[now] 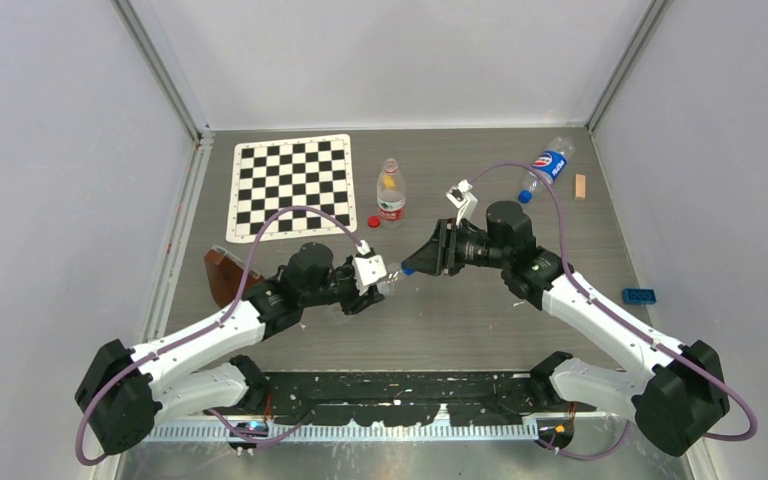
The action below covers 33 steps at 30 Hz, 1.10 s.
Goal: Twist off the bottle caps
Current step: Unscrew the bottle cap from the plastic bottle.
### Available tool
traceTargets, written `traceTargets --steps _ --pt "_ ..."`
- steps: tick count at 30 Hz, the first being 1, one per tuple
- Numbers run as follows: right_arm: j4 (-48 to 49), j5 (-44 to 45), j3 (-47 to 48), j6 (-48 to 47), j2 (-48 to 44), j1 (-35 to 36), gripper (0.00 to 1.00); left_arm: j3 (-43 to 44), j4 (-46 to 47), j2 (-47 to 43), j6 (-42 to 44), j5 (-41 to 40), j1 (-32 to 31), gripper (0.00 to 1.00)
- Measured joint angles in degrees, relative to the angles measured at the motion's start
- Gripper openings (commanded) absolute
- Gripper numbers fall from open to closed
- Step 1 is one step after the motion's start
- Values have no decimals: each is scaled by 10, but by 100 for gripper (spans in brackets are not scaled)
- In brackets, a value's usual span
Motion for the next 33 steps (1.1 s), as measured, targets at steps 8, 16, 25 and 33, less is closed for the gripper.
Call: traceTargets --steps 8,16,25,33 --pt "4 -4 0 -2 11 -2 26 -1 5 4 0 -1 0 7" --pt "5 -14 0 -18 14 -3 1 -5 9 4 0 1 0 6" --pt "6 -73 -21 -131 -31 -6 1 -5 12 6 -14 91 23 7" --pt "-23 -118 -17 -229 -49 -5 1 -1 17 27 -37 220 54 8"
